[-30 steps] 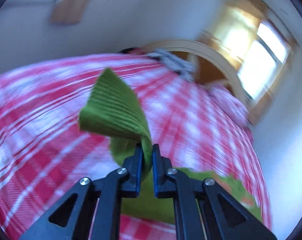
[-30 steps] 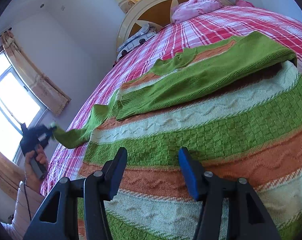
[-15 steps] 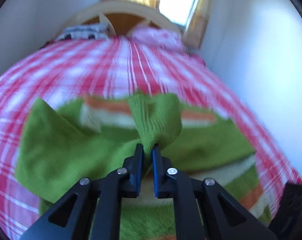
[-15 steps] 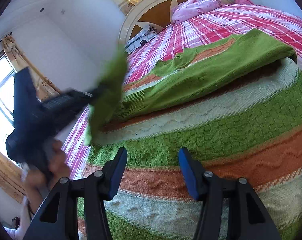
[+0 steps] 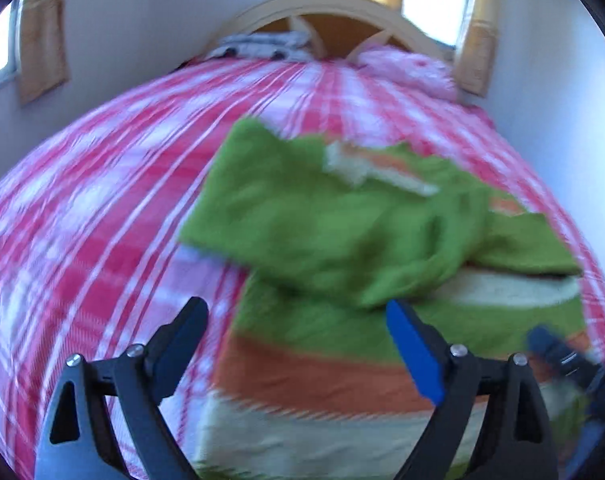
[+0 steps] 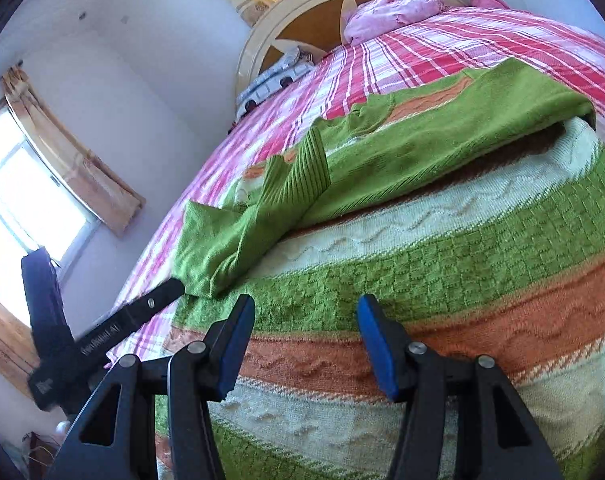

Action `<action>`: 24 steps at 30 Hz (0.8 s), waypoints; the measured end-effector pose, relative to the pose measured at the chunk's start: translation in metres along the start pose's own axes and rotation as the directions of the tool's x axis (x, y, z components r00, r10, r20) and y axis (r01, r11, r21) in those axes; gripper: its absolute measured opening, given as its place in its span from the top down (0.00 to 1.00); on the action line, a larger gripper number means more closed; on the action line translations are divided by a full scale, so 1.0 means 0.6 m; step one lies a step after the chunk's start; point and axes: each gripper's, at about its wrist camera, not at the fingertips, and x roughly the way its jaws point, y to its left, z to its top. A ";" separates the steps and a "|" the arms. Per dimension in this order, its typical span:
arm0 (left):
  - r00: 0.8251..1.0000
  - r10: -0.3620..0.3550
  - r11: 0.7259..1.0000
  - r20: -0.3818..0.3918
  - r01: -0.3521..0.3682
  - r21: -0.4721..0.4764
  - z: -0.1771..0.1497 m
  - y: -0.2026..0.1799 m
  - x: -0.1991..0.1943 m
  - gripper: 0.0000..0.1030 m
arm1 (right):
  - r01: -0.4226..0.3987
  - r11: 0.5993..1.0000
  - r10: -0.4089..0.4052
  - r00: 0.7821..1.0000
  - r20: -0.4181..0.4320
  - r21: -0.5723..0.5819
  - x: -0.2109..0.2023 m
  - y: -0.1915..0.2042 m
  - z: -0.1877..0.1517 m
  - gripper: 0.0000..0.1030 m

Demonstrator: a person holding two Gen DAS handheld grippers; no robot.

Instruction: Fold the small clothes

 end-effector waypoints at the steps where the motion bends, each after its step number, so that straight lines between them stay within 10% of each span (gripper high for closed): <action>1: 0.999 0.003 1.000 -0.041 -0.004 -0.023 -0.014 0.009 0.016 0.11 | 0.030 0.999 -0.030 0.999 -0.018 -0.017 0.000 0.009 0.007 0.46; 12: 1.000 -0.028 0.998 0.001 0.028 -0.055 -0.030 0.007 0.008 0.04 | 0.212 0.942 -0.215 0.977 0.018 -0.259 0.083 0.154 0.142 0.21; 17: 0.997 -0.075 0.993 0.019 0.077 -0.090 -0.023 0.020 0.007 0.02 | 0.387 0.814 -0.435 0.900 -0.013 -0.433 0.201 0.183 0.146 0.23; 18: 0.997 -0.077 0.993 0.019 0.078 -0.089 -0.023 0.019 0.008 0.02 | 0.417 0.785 -0.480 0.877 -0.025 -0.458 0.220 0.178 0.141 0.27; 20: 0.997 -0.075 0.993 0.019 0.076 -0.087 -0.021 0.018 0.008 0.02 | 0.464 0.757 -0.541 0.840 -0.044 -0.460 0.237 0.152 0.141 0.74; 24: 0.997 -0.076 0.993 0.020 0.078 -0.088 -0.022 0.017 0.008 0.02 | 0.367 0.881 -0.405 0.911 -0.074 -0.299 0.172 0.100 0.162 0.92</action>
